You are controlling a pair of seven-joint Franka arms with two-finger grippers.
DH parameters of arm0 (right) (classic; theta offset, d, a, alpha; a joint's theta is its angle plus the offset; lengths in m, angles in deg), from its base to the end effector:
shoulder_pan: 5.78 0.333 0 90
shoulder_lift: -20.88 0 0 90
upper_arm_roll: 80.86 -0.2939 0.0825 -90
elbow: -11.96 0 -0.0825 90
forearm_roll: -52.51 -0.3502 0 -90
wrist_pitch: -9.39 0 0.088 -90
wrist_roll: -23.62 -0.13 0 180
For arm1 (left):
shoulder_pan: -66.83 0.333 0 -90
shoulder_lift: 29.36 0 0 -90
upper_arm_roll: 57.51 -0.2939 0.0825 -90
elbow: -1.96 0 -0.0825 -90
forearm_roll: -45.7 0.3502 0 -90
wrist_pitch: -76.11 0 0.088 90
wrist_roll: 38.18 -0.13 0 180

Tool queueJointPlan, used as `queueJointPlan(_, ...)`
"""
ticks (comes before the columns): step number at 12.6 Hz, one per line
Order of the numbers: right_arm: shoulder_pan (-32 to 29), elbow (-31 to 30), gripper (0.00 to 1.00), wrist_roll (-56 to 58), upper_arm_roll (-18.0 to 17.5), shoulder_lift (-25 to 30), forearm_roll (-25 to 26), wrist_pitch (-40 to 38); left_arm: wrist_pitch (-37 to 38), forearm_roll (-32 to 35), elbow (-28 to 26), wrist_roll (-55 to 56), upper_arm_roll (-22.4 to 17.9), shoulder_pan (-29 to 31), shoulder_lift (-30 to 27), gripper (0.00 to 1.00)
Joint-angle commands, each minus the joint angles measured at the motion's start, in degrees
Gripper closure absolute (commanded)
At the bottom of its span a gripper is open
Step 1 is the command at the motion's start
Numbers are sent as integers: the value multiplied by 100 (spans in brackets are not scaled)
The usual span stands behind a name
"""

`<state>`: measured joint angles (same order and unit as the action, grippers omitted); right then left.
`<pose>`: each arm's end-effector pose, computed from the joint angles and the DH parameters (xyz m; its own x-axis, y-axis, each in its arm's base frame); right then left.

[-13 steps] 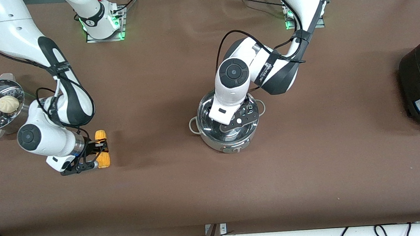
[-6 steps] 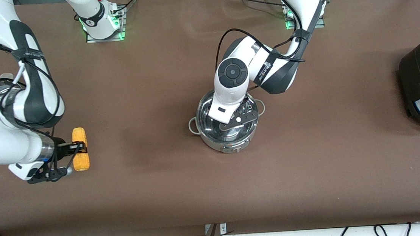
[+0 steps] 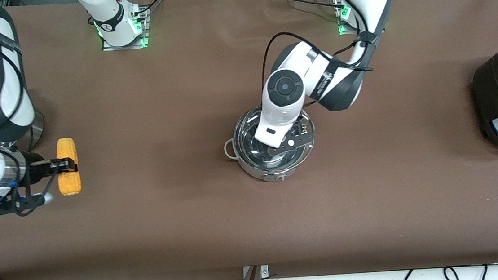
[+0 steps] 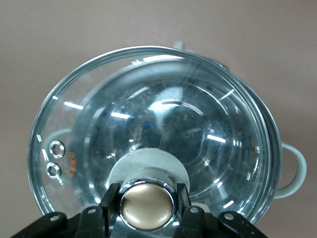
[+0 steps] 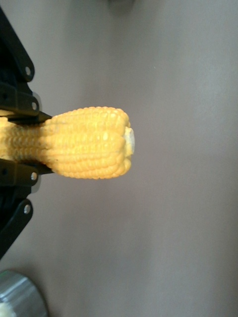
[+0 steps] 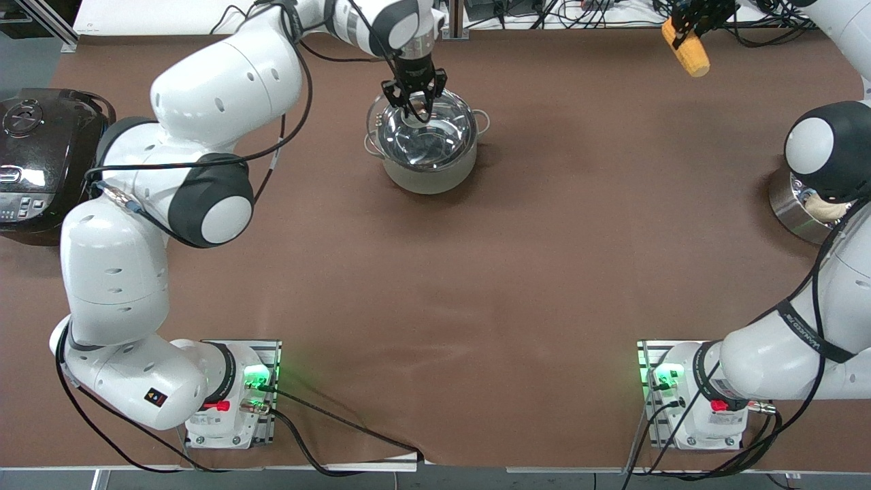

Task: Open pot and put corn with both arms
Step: 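Lift the glass lid off the pot with the left gripper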

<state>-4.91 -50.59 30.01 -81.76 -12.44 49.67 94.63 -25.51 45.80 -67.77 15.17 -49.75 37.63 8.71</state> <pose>0.6493 0.0243 0.4358 0.9736 0.1444 -0.1767 0.1324 -0.9881 -0.0781 0.5543 -0.3909 0.3492 0.9440 0.3045 -0.1268 0.3027 -0.9525 -0.0338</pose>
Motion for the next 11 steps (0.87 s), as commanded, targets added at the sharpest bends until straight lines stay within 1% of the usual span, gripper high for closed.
queueJointPlan(1,36,358,100,-76,-68,-44,74,-341,449,-271,-5,-149,41,431,-623,100)
queueJointPlan(2,201,376,100,-381,-95,-17,65,-341,633,-352,-31,-332,41,668,-799,100)
queueJointPlan(3,429,402,100,-880,-95,-17,65,-341,826,-361,-214,-839,41,931,-1044,100)
queueJointPlan(5,930,560,100,-1698,-104,-26,47,-280,854,-448,-977,-1850,41,1555,-1641,100)
queueJointPlan(8,1686,736,100,-2902,-112,-78,38,-34,819,-440,-2023,-3501,15,2530,-2381,100)
queueJointPlan(10,2213,736,100,-3737,-139,-192,21,430,461,-423,-2569,-4548,-169,3032,-2558,100)
queueJointPlan(11,2468,736,100,-4098,-139,-288,-14,728,137,-405,-2798,-5058,-353,3104,-2541,100)
